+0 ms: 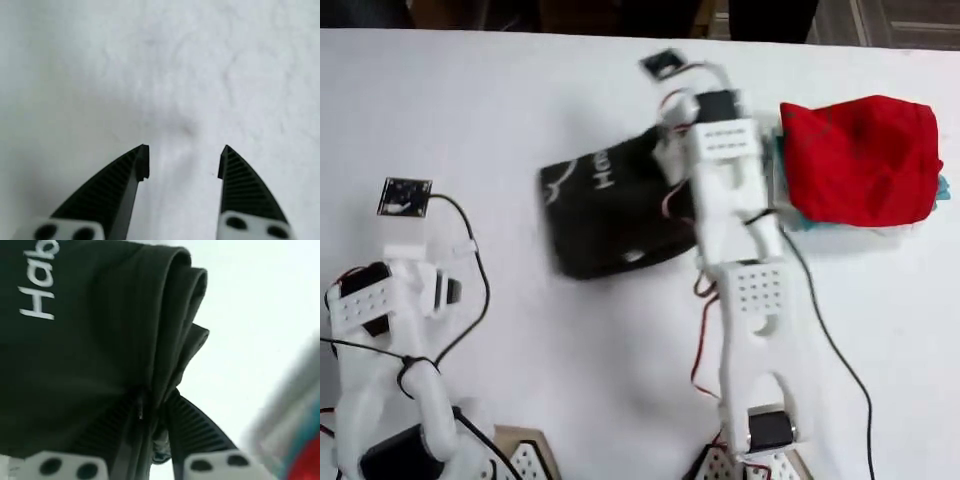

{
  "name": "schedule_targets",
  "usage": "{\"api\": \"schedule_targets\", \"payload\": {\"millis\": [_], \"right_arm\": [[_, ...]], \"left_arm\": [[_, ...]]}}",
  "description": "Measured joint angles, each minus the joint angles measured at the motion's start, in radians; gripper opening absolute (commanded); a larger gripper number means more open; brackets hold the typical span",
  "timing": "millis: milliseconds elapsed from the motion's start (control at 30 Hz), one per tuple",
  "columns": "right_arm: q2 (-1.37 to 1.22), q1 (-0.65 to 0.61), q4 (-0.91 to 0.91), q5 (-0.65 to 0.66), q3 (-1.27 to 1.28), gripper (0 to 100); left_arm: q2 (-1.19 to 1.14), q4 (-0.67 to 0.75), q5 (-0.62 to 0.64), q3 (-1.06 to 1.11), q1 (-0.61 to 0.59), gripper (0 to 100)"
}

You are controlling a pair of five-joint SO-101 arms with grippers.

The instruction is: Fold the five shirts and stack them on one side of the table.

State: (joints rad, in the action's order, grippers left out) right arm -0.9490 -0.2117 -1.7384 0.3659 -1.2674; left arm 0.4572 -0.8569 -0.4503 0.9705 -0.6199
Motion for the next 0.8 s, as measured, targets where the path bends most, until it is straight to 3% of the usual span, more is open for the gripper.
{"api": "schedule_targets", "payload": {"millis": [467,800], "right_arm": [[0.209,0.381,-0.003,0.281,0.000,1.7],[0.285,0.539,0.129,0.422,0.000,1.7]], "left_arm": [[0.000,0.000,0.000,0.000,0.000,24],[0.000,0.000,0.000,0.000,0.000,24]]}}
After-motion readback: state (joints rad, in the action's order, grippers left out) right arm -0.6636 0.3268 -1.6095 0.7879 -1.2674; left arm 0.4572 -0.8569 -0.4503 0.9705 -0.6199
